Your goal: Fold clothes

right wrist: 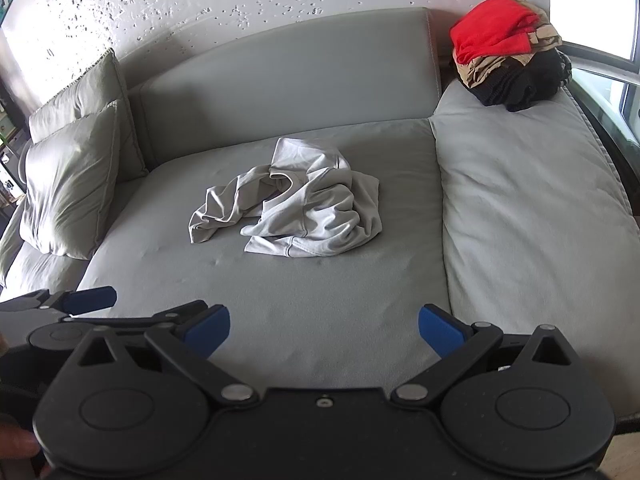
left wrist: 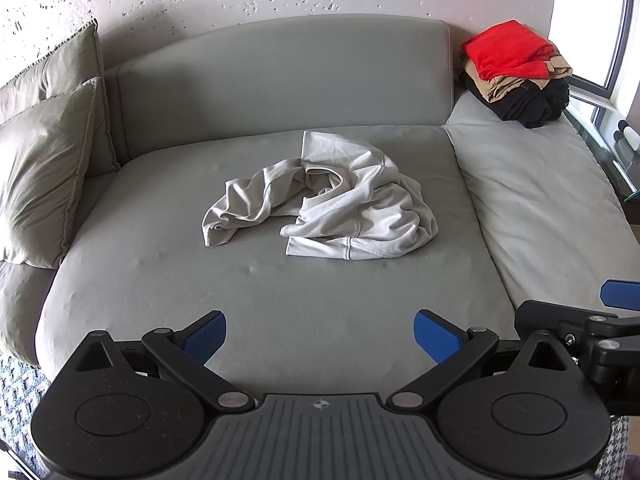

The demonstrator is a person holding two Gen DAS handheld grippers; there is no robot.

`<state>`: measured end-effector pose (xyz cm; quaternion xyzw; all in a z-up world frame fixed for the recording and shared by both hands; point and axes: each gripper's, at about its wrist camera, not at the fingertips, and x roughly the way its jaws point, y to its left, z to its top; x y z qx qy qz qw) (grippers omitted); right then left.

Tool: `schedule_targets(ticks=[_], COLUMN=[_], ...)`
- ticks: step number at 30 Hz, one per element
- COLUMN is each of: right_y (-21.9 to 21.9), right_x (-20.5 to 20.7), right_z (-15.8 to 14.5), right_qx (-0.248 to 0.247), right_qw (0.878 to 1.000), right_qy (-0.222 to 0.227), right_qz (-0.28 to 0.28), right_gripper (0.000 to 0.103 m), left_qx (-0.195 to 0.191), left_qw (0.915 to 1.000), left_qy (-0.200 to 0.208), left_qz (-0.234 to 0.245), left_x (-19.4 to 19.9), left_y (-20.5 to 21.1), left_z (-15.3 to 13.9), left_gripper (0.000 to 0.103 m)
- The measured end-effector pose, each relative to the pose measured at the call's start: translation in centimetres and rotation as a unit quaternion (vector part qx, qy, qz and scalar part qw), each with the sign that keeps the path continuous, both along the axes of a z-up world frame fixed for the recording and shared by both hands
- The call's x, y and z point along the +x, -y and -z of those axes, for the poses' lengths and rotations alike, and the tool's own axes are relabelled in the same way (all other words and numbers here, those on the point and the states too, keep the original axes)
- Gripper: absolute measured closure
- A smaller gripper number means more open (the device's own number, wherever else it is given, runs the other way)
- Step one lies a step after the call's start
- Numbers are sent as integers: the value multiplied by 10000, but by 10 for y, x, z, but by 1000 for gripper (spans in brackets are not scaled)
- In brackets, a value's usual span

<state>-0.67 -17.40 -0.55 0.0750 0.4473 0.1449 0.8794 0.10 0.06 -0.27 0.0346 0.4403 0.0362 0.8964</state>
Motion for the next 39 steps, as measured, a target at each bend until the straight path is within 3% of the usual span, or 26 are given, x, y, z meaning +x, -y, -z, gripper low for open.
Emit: schedule_targets(ticks=[11, 20, 26, 29, 31, 33, 36, 39], right_y=[2, 8, -3, -12, -19, -29, -48, -66], right_x=[4, 33, 71, 93, 109, 124, 151, 178], right_z=[0, 2, 13, 26, 35, 43, 54, 65], right_qx=[52, 467, 579, 658, 703, 667, 535, 509], right_qw=[10000, 9982, 9973, 9971, 9971, 9974, 9980, 9977], right_qy=[18, 228, 368, 314, 264, 278, 322, 303], right_qz=[71, 296, 272, 208, 154, 56, -126, -326], right_gripper=[1, 1, 1, 2, 4, 20, 37, 45], left_qx=[-11, 29, -237, -309, -419, -672, -958, -840], left_qw=[9999, 9978, 9963, 9963, 9963, 9954, 9940, 9952], left_qy=[21, 375, 361, 341, 253, 203, 143, 90], left_qz=[-137, -549, -736, -722, -712, -649, -503, -502], left_x=[5, 28, 57, 71, 83, 96, 117, 139], left_y=[-8, -51, -82, -93, -98, -103, -107, -105], left_z=[4, 8, 24, 39, 51, 62, 74, 83], left_gripper=[2, 2, 9, 27, 39, 44, 42, 40])
